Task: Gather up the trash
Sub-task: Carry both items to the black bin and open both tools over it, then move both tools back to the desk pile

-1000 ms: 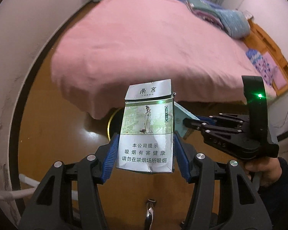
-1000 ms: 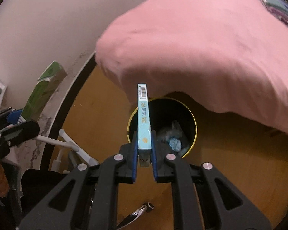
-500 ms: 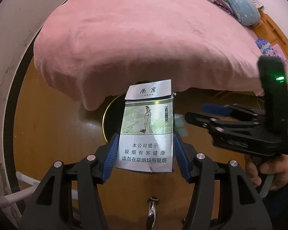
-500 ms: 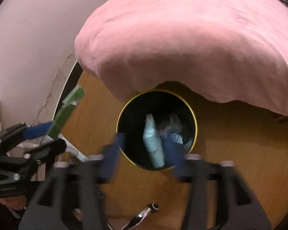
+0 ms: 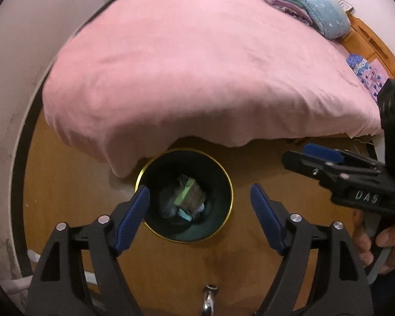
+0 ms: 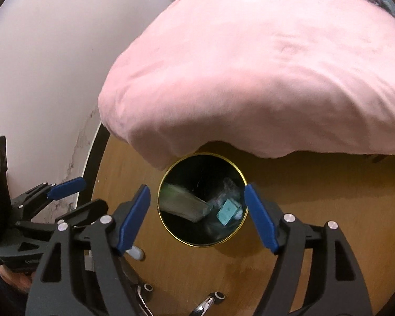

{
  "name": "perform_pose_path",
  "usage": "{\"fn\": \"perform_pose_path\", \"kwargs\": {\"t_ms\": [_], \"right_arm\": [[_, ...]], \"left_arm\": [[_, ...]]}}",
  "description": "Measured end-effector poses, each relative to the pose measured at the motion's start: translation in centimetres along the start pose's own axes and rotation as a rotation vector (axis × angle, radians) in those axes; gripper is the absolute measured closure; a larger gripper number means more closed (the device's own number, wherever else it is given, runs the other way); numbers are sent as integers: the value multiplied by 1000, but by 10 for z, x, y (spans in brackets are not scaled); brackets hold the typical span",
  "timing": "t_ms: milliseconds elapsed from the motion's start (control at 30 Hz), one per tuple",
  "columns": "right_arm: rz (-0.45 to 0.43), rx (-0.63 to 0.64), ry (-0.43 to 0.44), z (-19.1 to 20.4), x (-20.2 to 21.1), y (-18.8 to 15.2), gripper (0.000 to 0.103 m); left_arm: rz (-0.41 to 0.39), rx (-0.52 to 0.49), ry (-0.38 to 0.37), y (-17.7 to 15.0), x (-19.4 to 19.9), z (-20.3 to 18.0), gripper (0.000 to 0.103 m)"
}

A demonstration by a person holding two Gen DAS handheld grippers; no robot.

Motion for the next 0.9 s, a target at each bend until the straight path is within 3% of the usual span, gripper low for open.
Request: {"fn": "perform_pose_path", "kwargs": {"t_ms": [100,233,400,433,467,633,733,767,900], "right_arm": [[-27,24,-4,11,17,3,31],[-78,112,21,62,46,5,30],[-119,331,115,184,79,-14,25],[-120,411,159,226,85,-27,24],[-115,468,189,254,88,-37,23],[-57,727,333,401,92,-111,23],[3,893,421,488,92,-180,23],[17,942,440,510,89,-202,23],[73,1140,503,585,94,-299,23]], "left_arm": [[-57,-20,49,-3,34,2,22],[-141,11,123,-19,96,20,14],[-243,114,317,-79,203,77,10],[-261,150,363,-94,225,91,10],[-283,210,425,-123,256,113,10],[-323,439,575,-247,352,188,9],[-321,596,701,-344,401,231,9],[-307,671,753,-391,418,248,9],[-270,891,781,-511,442,279,9]]}}
Point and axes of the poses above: each gripper's, at about its wrist camera, not at the fingertips, and x roughly against the way its jaws point, z to its left, y to its top, the point moved 10 cm from there along -x, roughly the way its jaws point, and after that the axes turned 7 degrees about z, right-handed, at the moved point
